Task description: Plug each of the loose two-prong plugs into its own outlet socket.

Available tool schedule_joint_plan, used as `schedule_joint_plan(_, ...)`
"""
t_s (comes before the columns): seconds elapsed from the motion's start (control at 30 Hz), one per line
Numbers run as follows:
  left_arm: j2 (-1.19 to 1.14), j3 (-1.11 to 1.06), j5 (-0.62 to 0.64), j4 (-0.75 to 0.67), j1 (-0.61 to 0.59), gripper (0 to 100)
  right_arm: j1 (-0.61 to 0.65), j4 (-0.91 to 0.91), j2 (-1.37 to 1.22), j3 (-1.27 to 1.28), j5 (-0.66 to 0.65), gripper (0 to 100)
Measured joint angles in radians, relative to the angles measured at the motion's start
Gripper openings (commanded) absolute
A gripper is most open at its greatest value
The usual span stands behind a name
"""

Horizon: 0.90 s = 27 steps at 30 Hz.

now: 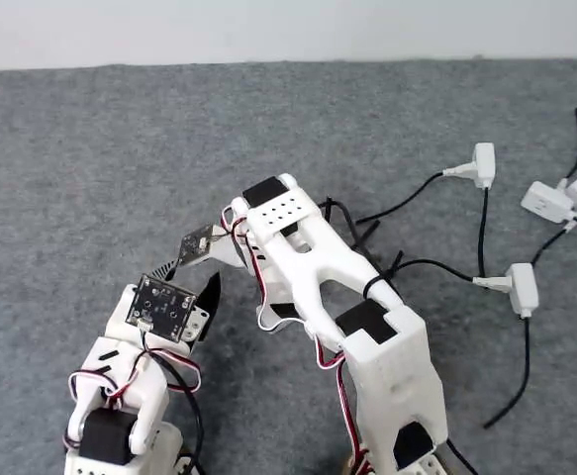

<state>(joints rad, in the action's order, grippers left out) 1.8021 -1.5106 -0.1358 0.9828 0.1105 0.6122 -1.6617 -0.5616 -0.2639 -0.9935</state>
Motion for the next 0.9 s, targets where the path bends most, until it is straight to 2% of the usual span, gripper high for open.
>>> schedule_joint_plan(0.1, 0.0, 0.0, 0.0, 0.0, 0.0, 20, 0.005, -0.009, 0.035, -0.018, 0.025, 25.8)
schedule_joint_plan(0.67, 0.0, 0.0, 0.0, 0.0, 0.0, 20, 0.011, -0.087, 0.42, -0.025, 0.069, 26.0)
schedule_joint_plan(0.9, 0.0, 0.0, 0.0, 0.0, -0.044, 20, -0.055, -0.094, 0.649, -0.025, 0.081, 26.0)
